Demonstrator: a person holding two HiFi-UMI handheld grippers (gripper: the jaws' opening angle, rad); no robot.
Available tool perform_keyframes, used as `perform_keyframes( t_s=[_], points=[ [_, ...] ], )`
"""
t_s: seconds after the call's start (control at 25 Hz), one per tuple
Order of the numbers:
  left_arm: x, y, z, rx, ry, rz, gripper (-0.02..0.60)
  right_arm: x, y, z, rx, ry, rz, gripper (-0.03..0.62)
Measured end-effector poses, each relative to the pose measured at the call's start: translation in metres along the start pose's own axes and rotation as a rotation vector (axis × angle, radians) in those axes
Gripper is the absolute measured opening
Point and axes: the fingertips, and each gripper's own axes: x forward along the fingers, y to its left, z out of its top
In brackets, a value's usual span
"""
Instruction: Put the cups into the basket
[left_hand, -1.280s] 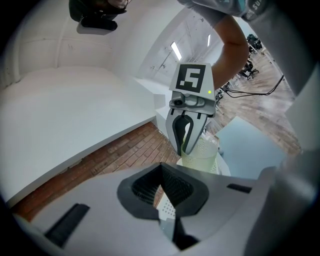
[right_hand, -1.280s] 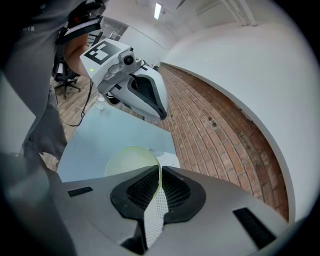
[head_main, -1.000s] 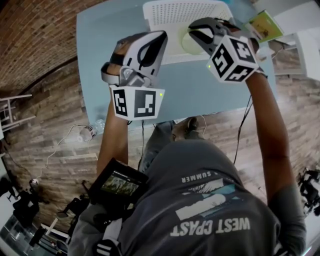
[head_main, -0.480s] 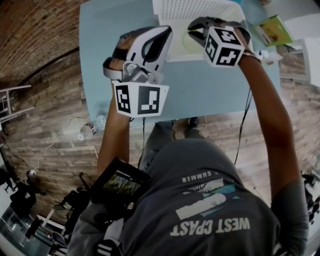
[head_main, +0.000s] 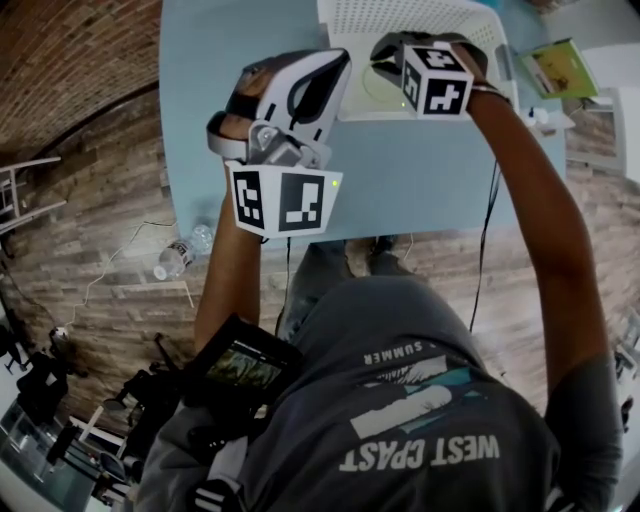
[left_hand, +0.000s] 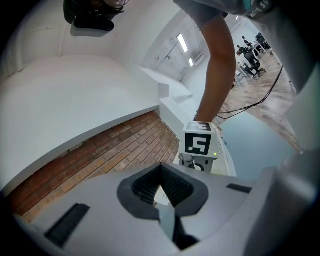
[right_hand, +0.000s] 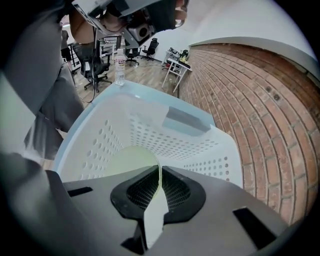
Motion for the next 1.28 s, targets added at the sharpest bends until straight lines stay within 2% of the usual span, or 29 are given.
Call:
perform_keyframes(
  t_s=[0.84, 1.28],
  points=[
    [-0.001, 0.003, -0.018, -0.019, 0.034, 0.003, 0.002, 0.067, 0.038, -0.004, 0.014, -0.032, 0.217, 0.032],
    [-0.006, 0.001, -0.024, -0.019, 0.043, 0.002, 0.002, 0.087, 0.046, -0.014, 0.087, -0.023, 0.258, 0.032]
  ],
)
